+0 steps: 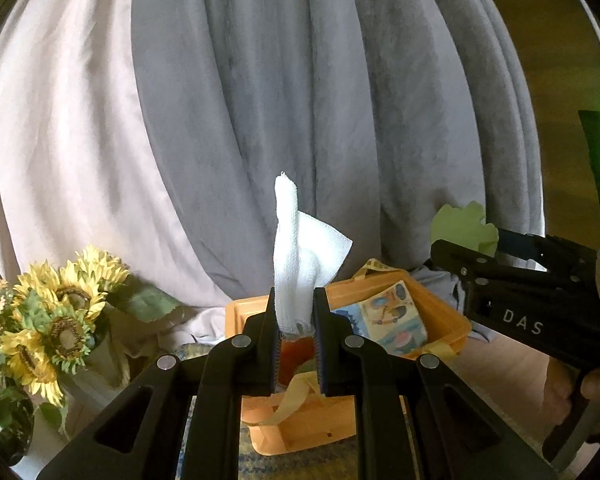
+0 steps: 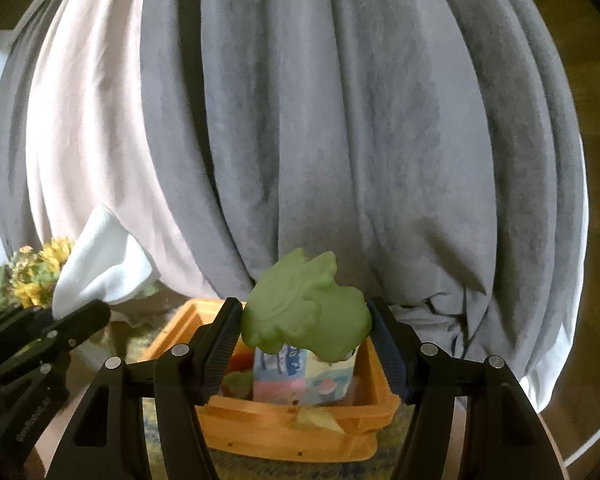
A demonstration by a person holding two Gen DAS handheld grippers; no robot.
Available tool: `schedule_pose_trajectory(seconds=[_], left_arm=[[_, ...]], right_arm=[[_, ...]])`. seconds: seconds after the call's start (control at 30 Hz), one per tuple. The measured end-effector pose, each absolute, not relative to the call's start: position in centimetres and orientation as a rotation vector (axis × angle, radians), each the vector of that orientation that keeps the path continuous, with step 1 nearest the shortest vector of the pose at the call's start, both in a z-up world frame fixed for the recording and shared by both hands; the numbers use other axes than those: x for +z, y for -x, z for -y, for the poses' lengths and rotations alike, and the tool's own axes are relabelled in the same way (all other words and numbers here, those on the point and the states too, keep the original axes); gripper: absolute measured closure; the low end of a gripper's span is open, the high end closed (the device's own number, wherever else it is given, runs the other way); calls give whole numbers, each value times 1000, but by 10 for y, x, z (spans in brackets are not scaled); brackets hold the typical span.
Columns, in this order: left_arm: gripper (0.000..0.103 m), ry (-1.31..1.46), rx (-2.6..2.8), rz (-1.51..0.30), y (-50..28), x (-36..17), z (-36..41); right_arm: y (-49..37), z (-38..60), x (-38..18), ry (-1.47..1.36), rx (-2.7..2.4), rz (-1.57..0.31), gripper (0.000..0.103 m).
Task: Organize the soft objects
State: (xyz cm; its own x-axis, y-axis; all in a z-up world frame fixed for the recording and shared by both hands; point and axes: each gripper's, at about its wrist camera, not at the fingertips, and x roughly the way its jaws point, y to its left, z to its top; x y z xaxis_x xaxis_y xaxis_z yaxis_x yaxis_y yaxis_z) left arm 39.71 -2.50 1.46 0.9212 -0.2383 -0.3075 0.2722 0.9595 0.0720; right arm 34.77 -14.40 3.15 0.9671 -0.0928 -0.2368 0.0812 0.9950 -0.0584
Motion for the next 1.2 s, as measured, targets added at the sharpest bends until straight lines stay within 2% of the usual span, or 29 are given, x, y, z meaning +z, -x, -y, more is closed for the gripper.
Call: schedule_pose_trajectory(seconds=[0.7,0.73,0.8,0.83,0.87,0.93,1.07,1.2], left_arm=[[86,-199,-245,-489,-494,-51,47],[83,-204,-241,-500,-498,-54,47],[66,-206,-244,-515,-503,-59,49],[56,-207,-239,-525,-506,-61,50],[56,-207,-235,-525,-506,-62,49],[55,-206,-225,-525,-505,-62,50],[42,-190,-212,-527,-492,-59,48],[34,-149,-171,-515,-471,-48,39]], right_arm=[[-458,164,-12,99,-92,-464,38],[-463,165,-16,94,-93,-481,38],[-471,170,-23,81,-102,-512,37],[-474,171,-24,77,-108,-518,31],[-475,174,-25,72,-120,-525,26],[-476,177,-26,64,-141,-525,26],[-464,178,-24,73,-167,-510,26],[-440,176,-17,73,-173,-478,23]])
